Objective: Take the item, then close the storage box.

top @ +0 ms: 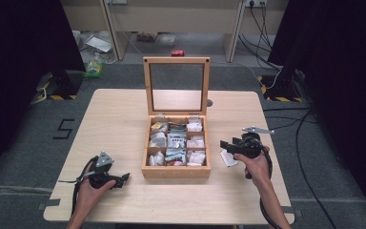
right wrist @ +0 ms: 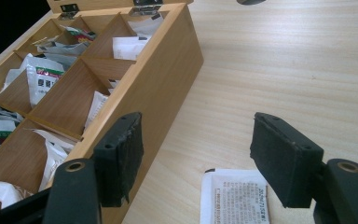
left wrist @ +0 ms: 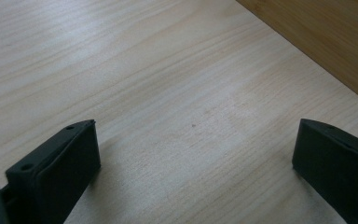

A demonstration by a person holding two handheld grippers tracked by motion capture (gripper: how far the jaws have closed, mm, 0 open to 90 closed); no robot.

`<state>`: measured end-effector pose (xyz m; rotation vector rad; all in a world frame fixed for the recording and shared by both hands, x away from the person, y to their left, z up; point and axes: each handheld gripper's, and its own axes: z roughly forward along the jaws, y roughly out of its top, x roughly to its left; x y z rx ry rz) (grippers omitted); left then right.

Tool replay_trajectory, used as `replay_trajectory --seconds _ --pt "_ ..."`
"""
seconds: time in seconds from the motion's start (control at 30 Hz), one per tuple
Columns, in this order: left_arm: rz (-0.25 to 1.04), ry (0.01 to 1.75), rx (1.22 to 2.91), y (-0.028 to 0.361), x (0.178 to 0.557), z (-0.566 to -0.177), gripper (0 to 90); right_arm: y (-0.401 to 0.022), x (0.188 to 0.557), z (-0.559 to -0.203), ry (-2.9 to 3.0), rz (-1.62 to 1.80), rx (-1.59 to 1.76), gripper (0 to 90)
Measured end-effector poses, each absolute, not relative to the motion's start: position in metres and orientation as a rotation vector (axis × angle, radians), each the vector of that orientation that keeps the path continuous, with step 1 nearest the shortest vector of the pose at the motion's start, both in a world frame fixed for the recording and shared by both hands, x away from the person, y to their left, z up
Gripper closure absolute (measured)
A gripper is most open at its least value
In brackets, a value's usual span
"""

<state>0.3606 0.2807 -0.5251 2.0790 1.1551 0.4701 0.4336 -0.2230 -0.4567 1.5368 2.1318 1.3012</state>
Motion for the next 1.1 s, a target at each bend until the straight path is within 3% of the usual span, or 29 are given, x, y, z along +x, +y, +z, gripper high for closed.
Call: replay_trajectory --seconds 0.4,1.1 --pt "0.471 1.155 2.079 0.281 0.360 -0.525 0.1 -0.216 0.436 -0.450 2.138 1.320 1.506 34.4" --pt "0.471 1.155 2.079 0.281 0.360 -0.525 0.1 -0.202 0.480 -0.426 2.100 1.295 1.444 34.5"
